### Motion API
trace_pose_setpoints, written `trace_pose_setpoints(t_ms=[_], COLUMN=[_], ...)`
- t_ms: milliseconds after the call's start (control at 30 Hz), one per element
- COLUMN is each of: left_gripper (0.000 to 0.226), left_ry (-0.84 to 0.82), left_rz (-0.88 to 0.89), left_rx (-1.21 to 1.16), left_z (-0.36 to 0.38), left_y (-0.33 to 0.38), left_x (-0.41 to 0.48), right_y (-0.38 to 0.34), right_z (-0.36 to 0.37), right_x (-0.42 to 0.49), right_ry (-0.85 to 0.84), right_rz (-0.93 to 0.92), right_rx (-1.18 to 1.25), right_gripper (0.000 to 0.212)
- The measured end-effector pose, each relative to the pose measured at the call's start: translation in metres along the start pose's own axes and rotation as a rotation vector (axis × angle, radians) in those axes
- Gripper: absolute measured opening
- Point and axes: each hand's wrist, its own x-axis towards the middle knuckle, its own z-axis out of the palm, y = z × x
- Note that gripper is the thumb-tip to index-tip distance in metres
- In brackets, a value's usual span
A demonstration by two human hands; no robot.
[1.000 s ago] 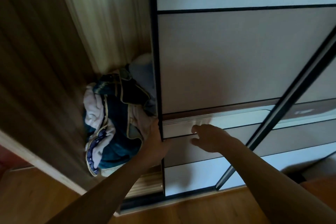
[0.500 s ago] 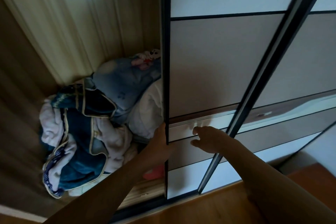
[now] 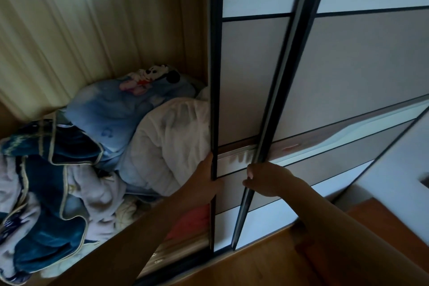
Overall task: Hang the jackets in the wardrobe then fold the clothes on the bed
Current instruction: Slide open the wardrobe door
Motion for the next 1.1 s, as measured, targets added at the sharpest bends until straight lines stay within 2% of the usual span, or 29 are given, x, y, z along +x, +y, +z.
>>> trace_pose_setpoints(t_ms=[100, 233, 300, 533, 633, 700, 833, 933, 1100], left_gripper=[0.077, 0.056, 0.052, 0.065, 0.065, 0.066, 0.056, 0.05, 0.033], left_ry=[0.017, 0.005, 0.008, 0.042, 0.046, 0.081, 0.089, 0.126, 0.125], left_rz=[-0.021, -0.065, -0.092, -0.039, -0.054, -0.135, -0.355, -0.41, -0.487], left_rx=[0.055, 0.067, 0.066, 0.074, 0.105, 0.158, 0.347, 0.426, 0.65], left_z=[0.012, 0.024, 0.027, 0.022, 0.012, 0.003, -0.024, -0.048, -0.096], left_y=[-0.006, -0.015, -0.016, -0.004, 0.001, -0.013, -0.028, -0.03, -0.035], left_x=[0.016, 0.028, 0.029, 0.017, 0.005, -0.006, -0.04, -0.074, -0.144], right_y=[0.022, 0.042, 0.047, 0.037, 0.021, 0.006, -0.032, -0.065, -0.133], right_z=[-0.001, -0.004, -0.007, -0.009, -0.009, -0.008, -0.002, 0.005, 0.022], right_x=[-0.004, -0.007, -0.007, -0.003, -0.001, 0.002, 0.008, 0.011, 0.005], right_ry=[0.001, 0.033, 0.049, 0.048, 0.044, 0.045, 0.023, -0.024, -0.047], right_rz=[0.019, 0.003, -0.007, -0.06, -0.123, -0.165, -0.272, -0.352, -0.475], right_rx=[0.01, 0.035, 0.04, 0.065, 0.044, 0.032, 0.049, 0.111, -0.012], right_gripper=[0.045, 0.046, 0.048, 0.04, 0.039, 0.038, 0.034, 0.036, 0.045])
